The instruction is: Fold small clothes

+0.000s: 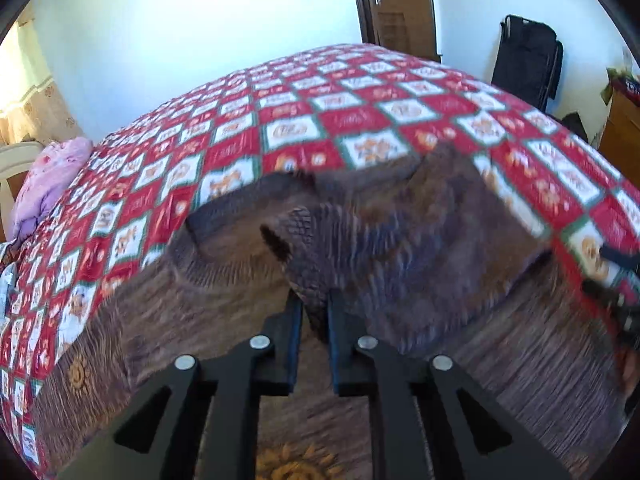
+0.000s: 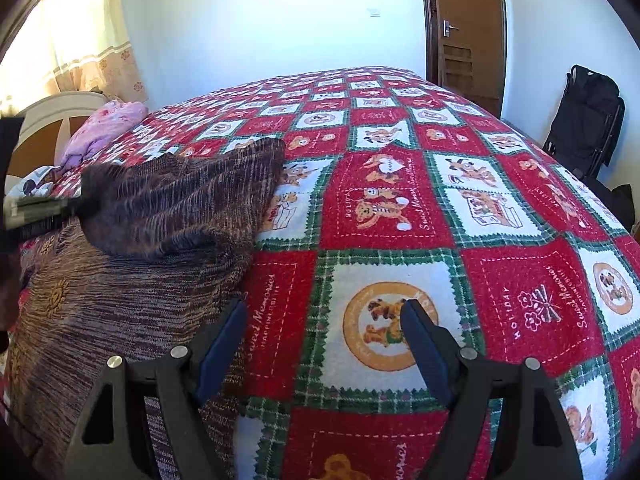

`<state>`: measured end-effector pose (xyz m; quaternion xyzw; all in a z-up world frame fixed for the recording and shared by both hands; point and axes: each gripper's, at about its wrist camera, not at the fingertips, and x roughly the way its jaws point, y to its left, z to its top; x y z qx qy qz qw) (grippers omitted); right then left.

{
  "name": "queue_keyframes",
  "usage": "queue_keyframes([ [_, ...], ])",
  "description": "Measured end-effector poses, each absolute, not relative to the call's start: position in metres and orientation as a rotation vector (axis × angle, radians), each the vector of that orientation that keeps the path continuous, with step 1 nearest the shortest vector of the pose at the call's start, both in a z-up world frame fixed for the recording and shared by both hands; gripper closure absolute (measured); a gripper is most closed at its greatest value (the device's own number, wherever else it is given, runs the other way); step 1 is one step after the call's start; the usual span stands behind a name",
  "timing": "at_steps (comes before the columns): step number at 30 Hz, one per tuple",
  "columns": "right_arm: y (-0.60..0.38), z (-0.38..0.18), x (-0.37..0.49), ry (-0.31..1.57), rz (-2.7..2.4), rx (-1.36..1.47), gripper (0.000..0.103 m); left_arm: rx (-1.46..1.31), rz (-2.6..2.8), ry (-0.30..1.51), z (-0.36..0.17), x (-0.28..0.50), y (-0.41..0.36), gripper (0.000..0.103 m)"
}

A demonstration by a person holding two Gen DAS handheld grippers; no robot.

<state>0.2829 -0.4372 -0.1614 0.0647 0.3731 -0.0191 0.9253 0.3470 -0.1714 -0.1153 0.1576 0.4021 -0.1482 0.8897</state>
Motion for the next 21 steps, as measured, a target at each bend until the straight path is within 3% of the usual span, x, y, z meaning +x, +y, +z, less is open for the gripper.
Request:
queue_keyframes([
  [4,-0.436,-0.162,0.283,0.770,-0.042,0.127,0.023,0.286,-0.273,0.856,-0.122,0.339,-0.134,0.085],
  [6,-0.436,-0.162,0.284,0.771,-0.044,0.125,0.023,0.249,-0.260,0.854,-0.120,0.337,-0.117,0.068],
  [8,-0.436,-0.162,0.283,0.768,-0.044,0.124,0.023,0.201,-0.245,0.834,-0.117,0.338,-0.102,0.062],
  [20,-0.372,-0.134,0.298,0.794,0.170,0.034,0.023,-0.046,-0.484,0.953,-0.135,0.386,-0.133,0.063],
  [21,-0.362,-0.132,0.303,0.796,0.194,0.005,0.023,-0.048,-0.491,0.957,-0.135,0.387,-0.135,0.074],
])
